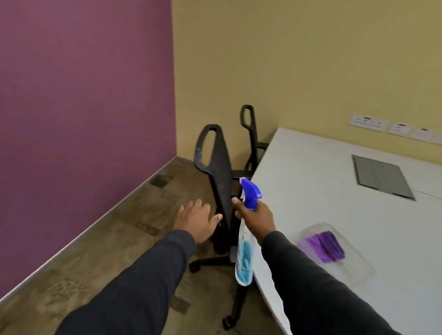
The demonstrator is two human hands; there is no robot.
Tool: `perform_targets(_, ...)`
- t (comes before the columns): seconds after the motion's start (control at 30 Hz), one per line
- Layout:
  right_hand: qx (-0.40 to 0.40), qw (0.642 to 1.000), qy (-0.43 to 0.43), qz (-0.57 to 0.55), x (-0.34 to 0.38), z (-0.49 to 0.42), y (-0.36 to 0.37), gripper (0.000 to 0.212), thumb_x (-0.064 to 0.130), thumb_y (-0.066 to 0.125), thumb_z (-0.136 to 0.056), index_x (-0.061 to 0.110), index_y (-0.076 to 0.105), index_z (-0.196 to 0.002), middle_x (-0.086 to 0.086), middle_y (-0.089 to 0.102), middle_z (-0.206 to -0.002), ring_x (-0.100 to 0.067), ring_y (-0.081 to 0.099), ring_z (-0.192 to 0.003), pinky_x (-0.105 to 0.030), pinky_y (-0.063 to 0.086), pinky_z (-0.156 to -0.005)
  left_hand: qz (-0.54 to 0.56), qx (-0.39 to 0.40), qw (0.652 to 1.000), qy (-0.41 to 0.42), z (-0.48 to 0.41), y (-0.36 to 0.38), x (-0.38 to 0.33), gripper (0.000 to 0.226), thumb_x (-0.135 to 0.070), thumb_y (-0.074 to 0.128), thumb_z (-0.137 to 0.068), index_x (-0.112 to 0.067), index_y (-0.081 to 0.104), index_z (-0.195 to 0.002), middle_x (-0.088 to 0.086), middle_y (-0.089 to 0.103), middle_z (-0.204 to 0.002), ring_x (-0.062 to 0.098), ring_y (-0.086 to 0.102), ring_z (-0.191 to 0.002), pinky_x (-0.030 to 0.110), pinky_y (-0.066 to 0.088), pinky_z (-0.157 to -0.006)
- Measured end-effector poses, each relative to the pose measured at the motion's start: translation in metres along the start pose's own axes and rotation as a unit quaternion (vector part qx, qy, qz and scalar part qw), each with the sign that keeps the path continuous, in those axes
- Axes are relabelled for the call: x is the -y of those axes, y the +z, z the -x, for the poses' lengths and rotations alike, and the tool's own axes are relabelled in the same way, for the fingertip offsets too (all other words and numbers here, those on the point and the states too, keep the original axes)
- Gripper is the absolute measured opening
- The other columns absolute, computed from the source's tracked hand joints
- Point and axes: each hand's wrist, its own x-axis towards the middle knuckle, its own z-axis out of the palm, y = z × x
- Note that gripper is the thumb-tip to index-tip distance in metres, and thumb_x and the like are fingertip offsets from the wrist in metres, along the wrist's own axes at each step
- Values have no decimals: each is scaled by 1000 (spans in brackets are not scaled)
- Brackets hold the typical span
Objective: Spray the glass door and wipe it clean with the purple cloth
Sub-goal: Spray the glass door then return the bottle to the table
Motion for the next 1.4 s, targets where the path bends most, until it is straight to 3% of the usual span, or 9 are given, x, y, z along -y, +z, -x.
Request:
perform_targets(0.17, -43, 999, 17, -11, -37, 14, -85, 49, 55, 66, -92, 8, 68, -102, -4, 76, -90, -20, 71, -90, -28, 51, -78, 15, 23, 999, 26, -6, 29, -89, 58, -61, 33, -101, -19, 57, -132, 7, 54, -135, 27, 48, -128, 48, 33, -110)
perform_targets(0.37, -86, 993, 75, -22, -100, 36, -193, 50, 55, 67, -91, 7, 70, -105, -6, 77, -98, -25, 70, -99, -39, 54, -96, 7, 51, 996, 73, -1, 68, -192, 61, -63, 30, -102, -18, 56, -134, 5, 55, -133, 25, 49, -125, 44, 35, -107)
perform_targets(0.53, -147, 983, 108, -25, -160, 56, -281, 50, 54, 71, -88, 6, 71, -100, -11, 76, -97, -30, 69, -99, -42, 54, -94, -10, 78, 987, 143, 9, 88, -281, 57, -58, 29, -104, -16, 55, -132, 7, 55, -129, 27, 52, -120, 41, 38, -101)
perform_targets(0.63, -182, 975, 124, -25, -183, 61, -314, 48, 54, 71, -88, 8, 70, -102, -8, 75, -98, -27, 68, -97, -36, 52, -88, -15, 95, 981, 168, 11, 99, -315, 55, -57, 31, -104, -16, 56, -130, 7, 55, -129, 27, 52, -119, 40, 39, -100)
perform_targets(0.8, -244, 960, 140, -10, -218, 57, -342, 36, 57, 69, -88, 22, 60, -89, 5, 66, -82, -12, 60, -77, -26, 45, -69, -33, 133, 973, 188, 1, 124, -345, 54, -58, 31, -104, -17, 55, -128, 8, 52, -139, 27, 47, -129, 40, 36, -103)
perform_targets(0.9, -273, 952, 142, -5, -234, 46, -350, 35, 57, 69, -88, 25, 55, -85, 3, 64, -79, -13, 57, -72, -23, 44, -64, -45, 149, 967, 201, -15, 137, -358, 55, -58, 29, -104, -16, 55, -129, 8, 51, -141, 26, 45, -132, 41, 36, -105)
perform_targets(1.13, -293, 941, 167, 13, -263, 3, -363, 47, 59, 70, -86, 15, 60, -101, -3, 65, -88, -17, 60, -77, -23, 45, -66, -59, 174, 957, 224, -59, 166, -379, 55, -58, 30, -104, -16, 56, -127, 7, 54, -136, 27, 48, -127, 41, 35, -110)
perform_targets(1.27, -304, 936, 177, 17, -279, -18, -364, 49, 55, 71, -86, 13, 59, -108, -7, 66, -98, -24, 63, -89, -33, 52, -79, -56, 193, 953, 226, -84, 184, -383, 54, -58, 30, -103, -17, 55, -129, 6, 53, -139, 26, 48, -129, 41, 34, -112)
perform_targets(1.4, -322, 929, 182, 4, -295, -27, -359, 50, 54, 73, -85, 12, 59, -109, -8, 67, -98, -27, 64, -90, -35, 55, -81, -56, 213, 949, 226, -101, 198, -383, 55, -58, 31, -104, -16, 54, -130, 7, 52, -140, 26, 47, -129, 41, 35, -112)
